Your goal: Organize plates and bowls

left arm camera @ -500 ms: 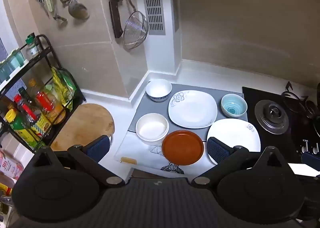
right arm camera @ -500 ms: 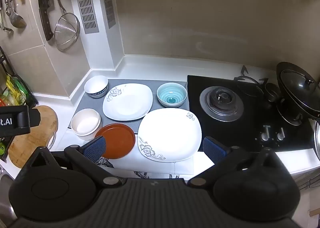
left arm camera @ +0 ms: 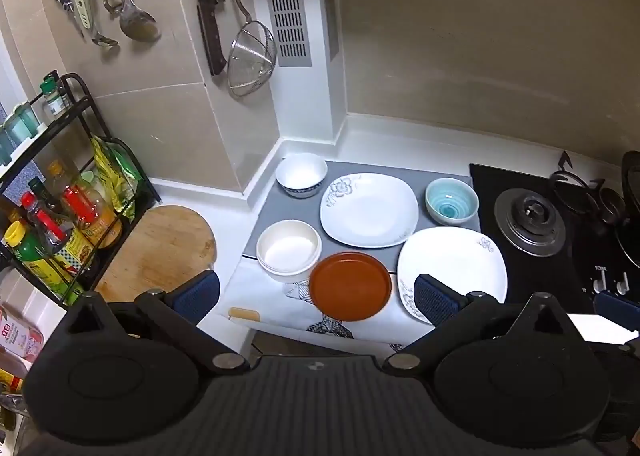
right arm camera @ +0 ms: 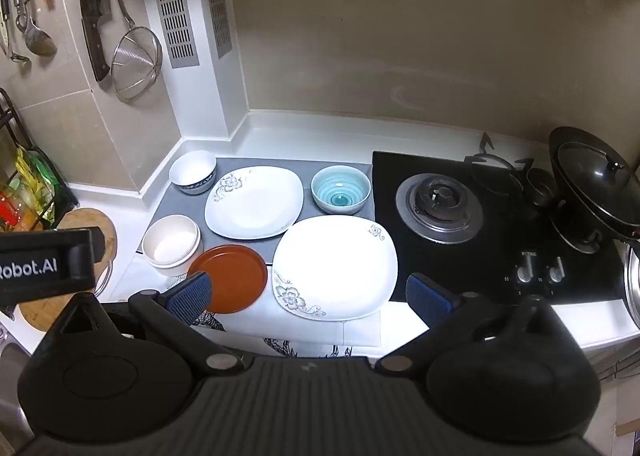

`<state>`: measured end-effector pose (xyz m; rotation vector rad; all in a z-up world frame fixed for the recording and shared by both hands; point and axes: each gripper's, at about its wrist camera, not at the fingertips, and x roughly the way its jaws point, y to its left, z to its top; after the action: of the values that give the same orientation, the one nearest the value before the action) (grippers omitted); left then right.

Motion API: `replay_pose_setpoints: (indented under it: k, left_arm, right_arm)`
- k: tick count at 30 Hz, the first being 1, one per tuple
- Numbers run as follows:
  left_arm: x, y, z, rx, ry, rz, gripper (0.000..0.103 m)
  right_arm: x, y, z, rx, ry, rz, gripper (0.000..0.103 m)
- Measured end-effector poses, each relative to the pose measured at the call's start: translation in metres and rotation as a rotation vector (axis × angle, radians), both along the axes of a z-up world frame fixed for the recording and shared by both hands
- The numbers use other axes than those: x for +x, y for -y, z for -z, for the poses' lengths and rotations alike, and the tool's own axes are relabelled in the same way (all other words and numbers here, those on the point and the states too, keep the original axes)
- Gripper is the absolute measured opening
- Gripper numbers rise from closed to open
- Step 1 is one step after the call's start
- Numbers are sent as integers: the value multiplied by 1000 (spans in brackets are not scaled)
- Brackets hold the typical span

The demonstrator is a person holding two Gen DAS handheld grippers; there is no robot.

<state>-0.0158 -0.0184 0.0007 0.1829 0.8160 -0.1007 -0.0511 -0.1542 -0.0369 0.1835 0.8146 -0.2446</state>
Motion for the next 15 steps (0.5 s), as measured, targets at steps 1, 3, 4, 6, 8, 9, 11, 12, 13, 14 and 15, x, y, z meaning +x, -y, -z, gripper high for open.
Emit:
replay_pose_setpoints:
  k: [1,3,4,6,8,9,11,12,13,14,15]
  left_arm:
    - [-2,1,1,0,1,0,103]
    - [-6,2,1,5,5,7,103]
    - [-7,3,1,11,5,11,103]
    - [-10,5,1,18,7,13,103]
    - [-12,5,0,16,12,14,103]
    - [-12,6,-1,18,11,16,103]
    - [-12,6,-1,19,9,23,103]
    - [-13,6,-1,19,8,23,103]
    - [-14,6,-1,20,7,23,103]
    - [-14,6,-1,21,7,25,103]
    - [-15,6,-1,23,7,25,103]
  right_arm:
    - [-1,0,0,2,0,0,103]
    - [-6,0,-1,-5,7,2,103]
    - [-7,0,-1,-6,8,4,103]
    - [-9,1,-2,-2,12,11,103]
    - [-11,3,-2,4,15,20,103]
    - [-13,4,-3,5,18,21,103]
    - [-16,4,-3,1,19,26,103]
    - [-17,4,-4,-2,19,27,103]
    - [-18,4,-4,-4,19,28,103]
    - [-18,4,-4,-5,20,29,103]
    - [-19,4,-4,-5,20,28,103]
